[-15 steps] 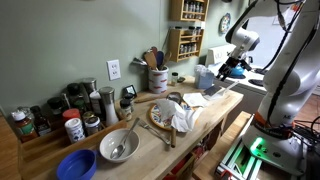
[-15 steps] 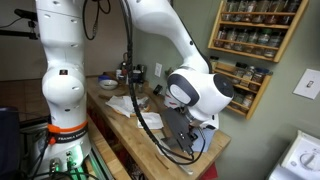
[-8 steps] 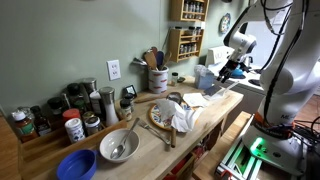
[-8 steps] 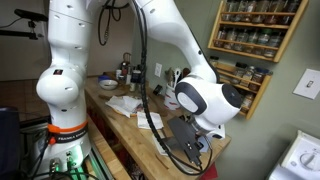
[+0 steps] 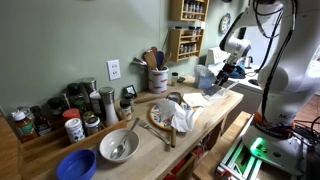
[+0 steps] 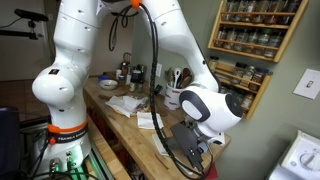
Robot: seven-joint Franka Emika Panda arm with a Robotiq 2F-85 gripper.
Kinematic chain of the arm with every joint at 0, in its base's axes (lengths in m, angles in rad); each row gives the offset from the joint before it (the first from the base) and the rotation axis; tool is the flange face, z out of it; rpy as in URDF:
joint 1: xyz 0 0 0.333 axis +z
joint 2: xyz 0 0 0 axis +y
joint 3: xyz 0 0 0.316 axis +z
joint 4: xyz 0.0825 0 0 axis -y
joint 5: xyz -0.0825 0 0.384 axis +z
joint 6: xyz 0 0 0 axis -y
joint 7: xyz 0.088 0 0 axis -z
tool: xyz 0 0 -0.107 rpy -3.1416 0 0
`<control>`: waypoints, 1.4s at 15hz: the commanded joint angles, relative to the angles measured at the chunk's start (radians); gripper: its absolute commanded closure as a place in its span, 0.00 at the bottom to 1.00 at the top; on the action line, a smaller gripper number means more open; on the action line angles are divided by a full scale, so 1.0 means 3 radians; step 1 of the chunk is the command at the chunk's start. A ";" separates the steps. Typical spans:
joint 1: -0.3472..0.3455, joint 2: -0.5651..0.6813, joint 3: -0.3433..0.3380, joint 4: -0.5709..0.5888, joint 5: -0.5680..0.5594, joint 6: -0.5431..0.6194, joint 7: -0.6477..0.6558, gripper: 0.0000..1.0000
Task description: Place the metal spatula in the utensil holder
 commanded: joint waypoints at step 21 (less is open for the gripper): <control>-0.0423 0.0433 0.0323 0.0382 0.0281 -0.0727 -0.0205 0.81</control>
